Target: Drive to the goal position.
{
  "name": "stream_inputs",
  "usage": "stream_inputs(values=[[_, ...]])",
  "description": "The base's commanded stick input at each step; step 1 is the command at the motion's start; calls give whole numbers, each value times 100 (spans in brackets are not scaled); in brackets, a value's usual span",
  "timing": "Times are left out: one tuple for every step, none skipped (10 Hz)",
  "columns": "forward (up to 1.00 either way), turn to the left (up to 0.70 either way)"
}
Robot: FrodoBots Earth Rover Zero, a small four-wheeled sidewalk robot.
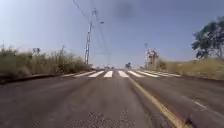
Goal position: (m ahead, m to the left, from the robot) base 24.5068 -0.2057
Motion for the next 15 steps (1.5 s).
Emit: stream_inputs(values=[[100, 0], [100, 0], [100, 0], [100, 0], [100, 0], [100, 0], [100, 0], [100, 0], [100, 0], [100, 0], [100, 0], [100, 0], [100, 0], [100, 0], [100, 0]])
